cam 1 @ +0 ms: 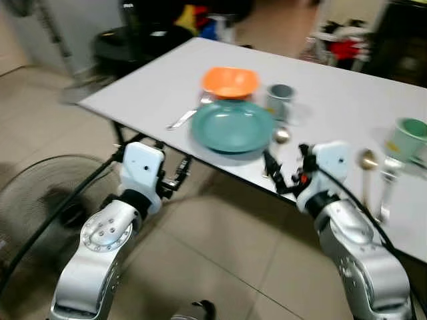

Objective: Setting the table

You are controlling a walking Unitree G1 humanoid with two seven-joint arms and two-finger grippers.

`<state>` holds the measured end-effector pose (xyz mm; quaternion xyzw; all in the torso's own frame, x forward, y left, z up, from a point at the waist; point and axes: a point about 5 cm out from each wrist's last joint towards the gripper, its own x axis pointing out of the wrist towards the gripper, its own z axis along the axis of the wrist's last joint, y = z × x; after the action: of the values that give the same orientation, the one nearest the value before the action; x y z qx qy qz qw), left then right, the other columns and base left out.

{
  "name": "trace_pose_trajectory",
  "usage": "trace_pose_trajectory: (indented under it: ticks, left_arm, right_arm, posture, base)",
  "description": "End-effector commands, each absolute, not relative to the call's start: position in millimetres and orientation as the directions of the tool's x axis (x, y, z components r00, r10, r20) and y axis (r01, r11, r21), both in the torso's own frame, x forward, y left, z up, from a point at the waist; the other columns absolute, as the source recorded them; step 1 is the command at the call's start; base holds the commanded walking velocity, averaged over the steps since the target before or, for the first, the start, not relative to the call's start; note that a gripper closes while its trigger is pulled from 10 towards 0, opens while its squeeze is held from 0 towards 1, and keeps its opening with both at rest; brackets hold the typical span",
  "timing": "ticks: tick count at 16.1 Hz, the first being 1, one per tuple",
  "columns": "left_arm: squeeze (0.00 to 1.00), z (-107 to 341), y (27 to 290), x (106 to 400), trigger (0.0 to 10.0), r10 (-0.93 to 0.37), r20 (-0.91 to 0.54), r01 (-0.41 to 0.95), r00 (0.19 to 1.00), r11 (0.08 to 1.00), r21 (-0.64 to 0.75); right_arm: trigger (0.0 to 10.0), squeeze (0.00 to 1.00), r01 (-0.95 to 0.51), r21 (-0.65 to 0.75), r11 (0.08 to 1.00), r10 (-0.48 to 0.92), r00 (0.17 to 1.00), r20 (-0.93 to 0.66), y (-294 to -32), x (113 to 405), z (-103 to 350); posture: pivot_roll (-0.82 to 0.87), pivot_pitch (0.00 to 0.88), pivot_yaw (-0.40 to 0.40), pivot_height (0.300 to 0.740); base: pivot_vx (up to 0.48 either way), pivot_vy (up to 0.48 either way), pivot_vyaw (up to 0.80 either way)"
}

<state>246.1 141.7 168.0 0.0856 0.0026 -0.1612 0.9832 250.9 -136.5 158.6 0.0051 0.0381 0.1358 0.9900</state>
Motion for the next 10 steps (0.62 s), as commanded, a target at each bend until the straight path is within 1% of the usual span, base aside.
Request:
trace_pose_trajectory:
  ticks: [1,4,6,8,10]
  left_arm:
    - [0.0,169,148,246,10.0,-0.253,-0.012,0.251,0.967,0.951,0.178]
    - [0.0,168,150,249,10.0,-0.212,-0.013,0.21,0.977,0.958,0.196]
    - [0.0,166,153,244,10.0,-0.179,-0.033,0.182,0.983,0.964,0.194]
    - [0.0,166,157,243,10.0,-0.145,-0.039,0.149,0.989,0.975,0.165]
    - [0.0,180,158,252,10.0,-0.128,0.004,0.126,0.992,0.977,0.17]
  right_arm:
    - [10.0,1.0,-0.302,0.022,0.953,0.303,0.951,-0.06,-134,248,161]
    - [10.0,1.0,-0.334,0.036,0.942,0.336,0.94,-0.067,-131,246,160]
    - [10.0,1.0,-0.366,0.053,0.929,0.369,0.927,-0.064,-128,247,161]
    - [10.0,1.0,-0.356,0.04,0.934,0.358,0.932,-0.055,-129,251,162]
    - [10.0,1.0,-0.258,-0.048,0.965,0.255,0.965,-0.056,-148,260,161]
  posture:
    - [0.11,0.0,0.053,0.74]
    - [0.11,0.0,0.06,0.74]
    - [0.13,0.0,0.034,0.74]
    - [0.14,0.0,0.025,0.74]
    - [0.15,0.0,0.018,0.74]
  base:
    - [0.0,0.0,0.8]
    - [0.0,0.0,0.8]
    - [0.0,0.0,0.8]
    - [0.0,0.0,0.8]
    - [0.0,0.0,0.8]
